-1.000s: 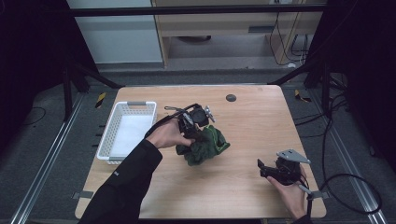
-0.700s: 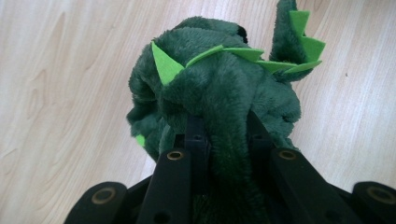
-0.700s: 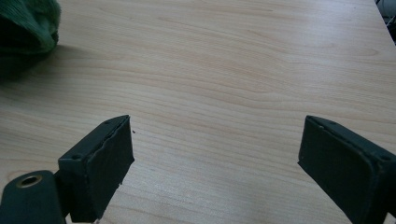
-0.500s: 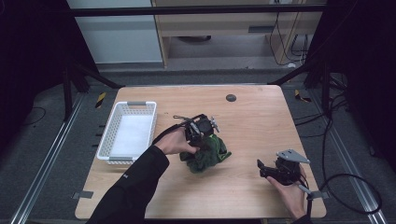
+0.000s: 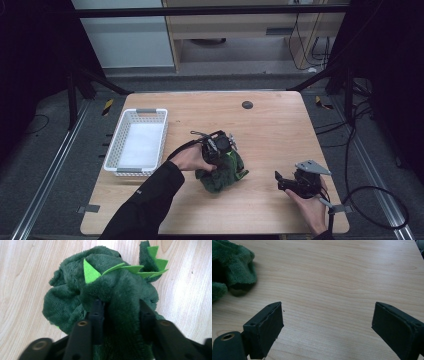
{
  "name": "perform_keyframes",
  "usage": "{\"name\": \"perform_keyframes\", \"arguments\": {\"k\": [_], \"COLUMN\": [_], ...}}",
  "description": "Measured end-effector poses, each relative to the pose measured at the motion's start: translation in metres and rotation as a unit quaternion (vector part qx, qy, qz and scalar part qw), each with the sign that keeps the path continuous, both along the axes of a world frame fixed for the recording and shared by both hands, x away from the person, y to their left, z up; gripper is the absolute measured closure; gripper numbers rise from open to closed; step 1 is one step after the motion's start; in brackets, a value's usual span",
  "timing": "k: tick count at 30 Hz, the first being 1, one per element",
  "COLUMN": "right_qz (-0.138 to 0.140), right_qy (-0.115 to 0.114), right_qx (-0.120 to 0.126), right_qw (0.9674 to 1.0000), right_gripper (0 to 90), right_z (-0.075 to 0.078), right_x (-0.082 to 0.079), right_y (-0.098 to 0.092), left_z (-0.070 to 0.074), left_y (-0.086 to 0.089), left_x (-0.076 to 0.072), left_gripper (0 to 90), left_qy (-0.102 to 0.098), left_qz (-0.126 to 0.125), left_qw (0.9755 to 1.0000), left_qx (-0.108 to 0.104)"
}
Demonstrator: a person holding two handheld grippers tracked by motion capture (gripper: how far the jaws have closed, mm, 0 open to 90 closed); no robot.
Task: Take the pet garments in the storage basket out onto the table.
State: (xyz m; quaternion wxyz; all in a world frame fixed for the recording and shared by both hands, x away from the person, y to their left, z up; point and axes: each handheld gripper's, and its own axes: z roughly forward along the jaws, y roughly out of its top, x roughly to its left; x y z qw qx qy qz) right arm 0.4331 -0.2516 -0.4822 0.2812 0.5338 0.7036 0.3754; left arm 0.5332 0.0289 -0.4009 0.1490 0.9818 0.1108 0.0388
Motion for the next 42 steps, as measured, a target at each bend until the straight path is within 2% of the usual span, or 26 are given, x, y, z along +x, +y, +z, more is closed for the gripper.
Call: {"name": "perform_keyframes", "arguments": {"k": [5,10,13,18,21,26,30,34,36,39,42], "right_qz": [-0.001,-0.002,-0.002,-0.003,-0.003,-0.003,-0.003,-0.003,-0.003,-0.004,-0.004], "right_qy": [0.001,0.001,0.001,0.0,0.001,0.002,0.001,0.001,0.001,0.001,0.002], "right_qx": [0.002,0.004,0.004,0.004,0.007,0.009,0.009,0.009,0.009,0.009,0.009], "right_qw": [1.0,1.0,1.0,1.0,1.0,1.0,1.0,1.0,1.0,0.9999,0.9999], "right_gripper": [9.9,9.8,9.8,9.7,9.7,9.7,9.7,9.7,9.8,9.8,9.8], "right_z": [0.0,0.001,0.001,0.001,0.001,0.001,0.001,0.001,0.001,0.001,0.001], "right_x": [0.0,0.0,-0.001,-0.001,-0.001,-0.001,-0.001,-0.001,-0.001,-0.001,-0.001], "right_y": [0.0,0.0,0.0,0.0,0.0,0.0,0.0,0.0,0.0,0.0,0.0], "left_z": [0.003,0.01,0.016,0.027,0.03,0.034,0.038,0.039,0.039,0.037,0.034], "left_y": [0.003,0.01,0.015,0.026,0.032,0.043,0.054,0.068,0.076,0.088,0.106], "left_x": [-0.002,-0.008,-0.012,-0.019,-0.022,-0.026,-0.03,-0.035,-0.039,-0.044,-0.051], "left_gripper": [42.8,33.7,31.2,29.9,28.8,28.6,28.8,27.6,27.8,28.0,27.9], "left_qy": [-0.01,-0.016,-0.024,-0.035,-0.043,-0.058,-0.07,-0.087,-0.093,-0.105,-0.117], "left_qz": [0.005,0.01,0.01,0.021,0.032,0.057,0.081,0.114,0.131,0.157,0.187], "left_qw": [0.9999,0.9995,0.9989,0.9966,0.9954,0.9914,0.9847,0.9755,0.9697,0.9592,0.9462], "left_qx": [-0.01,-0.027,-0.038,-0.072,-0.079,-0.103,-0.137,-0.167,-0.184,-0.211,-0.237]}}
